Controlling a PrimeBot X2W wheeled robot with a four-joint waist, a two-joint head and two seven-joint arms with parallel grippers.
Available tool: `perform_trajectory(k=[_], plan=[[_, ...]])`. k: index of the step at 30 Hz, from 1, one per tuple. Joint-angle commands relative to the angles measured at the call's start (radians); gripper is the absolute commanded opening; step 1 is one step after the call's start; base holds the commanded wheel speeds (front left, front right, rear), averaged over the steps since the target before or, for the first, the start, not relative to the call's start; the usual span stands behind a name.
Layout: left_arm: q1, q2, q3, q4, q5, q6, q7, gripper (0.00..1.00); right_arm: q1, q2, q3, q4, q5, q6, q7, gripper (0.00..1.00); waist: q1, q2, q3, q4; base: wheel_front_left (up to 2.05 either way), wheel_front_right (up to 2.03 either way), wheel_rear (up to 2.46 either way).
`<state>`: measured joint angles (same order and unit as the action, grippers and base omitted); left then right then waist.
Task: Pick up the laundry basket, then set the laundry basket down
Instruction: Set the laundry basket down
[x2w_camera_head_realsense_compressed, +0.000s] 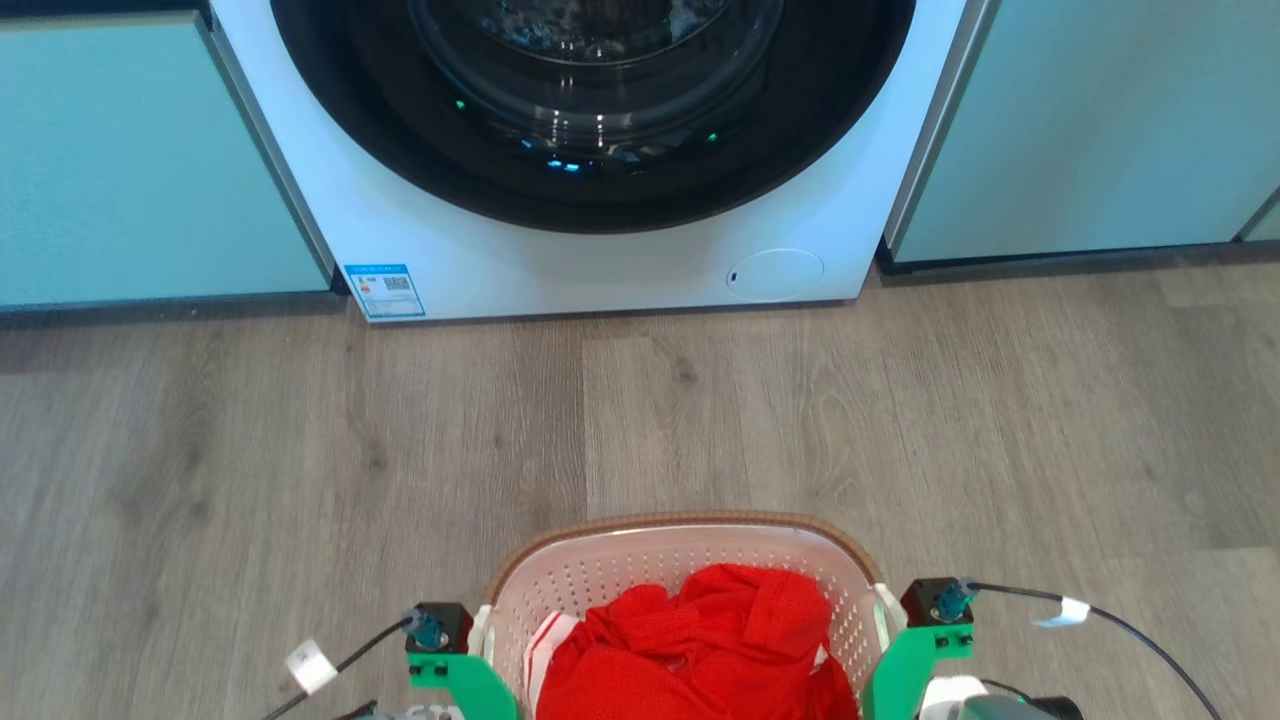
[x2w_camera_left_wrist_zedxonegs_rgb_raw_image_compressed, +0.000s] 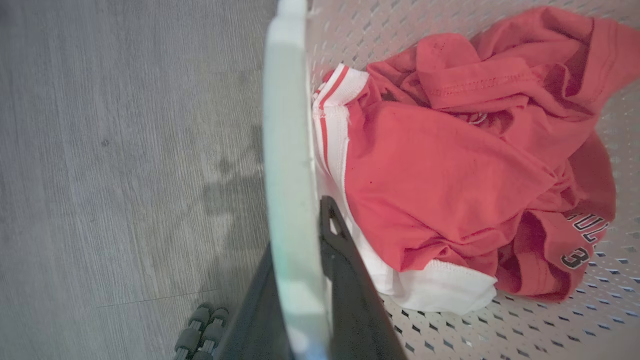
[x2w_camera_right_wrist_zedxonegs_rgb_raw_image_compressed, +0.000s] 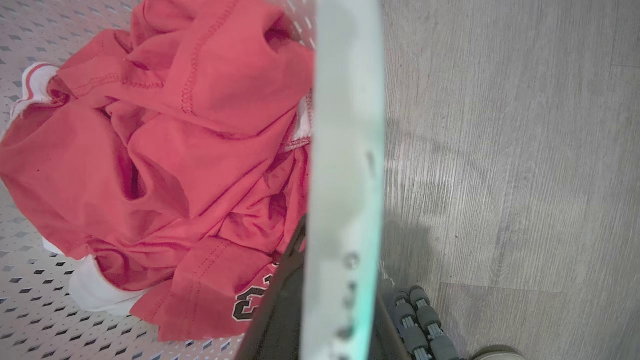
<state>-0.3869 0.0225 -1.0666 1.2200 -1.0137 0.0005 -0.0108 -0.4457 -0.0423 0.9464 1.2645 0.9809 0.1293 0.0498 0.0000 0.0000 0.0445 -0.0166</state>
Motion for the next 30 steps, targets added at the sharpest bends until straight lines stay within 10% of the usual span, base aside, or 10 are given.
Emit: perform_trajectory(k=[1, 30], plan=[[-0.044, 0.028, 0.005, 0.005, -0.002, 0.005, -0.014, 0.00, -0.039, -0.008, 0.019, -0.004, 0.004, 0.001, -0.020, 0.00, 0.0000, 0.0000, 0.011, 0.000, 0.00, 0.00, 0.00], [-0.433, 0.028, -0.003, 0.043, 0.022, 0.011, -0.102, 0.00, -0.431, -0.008, 0.007, 0.025, -0.003, 0.001, -0.116, 0.00, 0.0000, 0.0000, 0.461, 0.027, 0.00, 0.00, 0.00]])
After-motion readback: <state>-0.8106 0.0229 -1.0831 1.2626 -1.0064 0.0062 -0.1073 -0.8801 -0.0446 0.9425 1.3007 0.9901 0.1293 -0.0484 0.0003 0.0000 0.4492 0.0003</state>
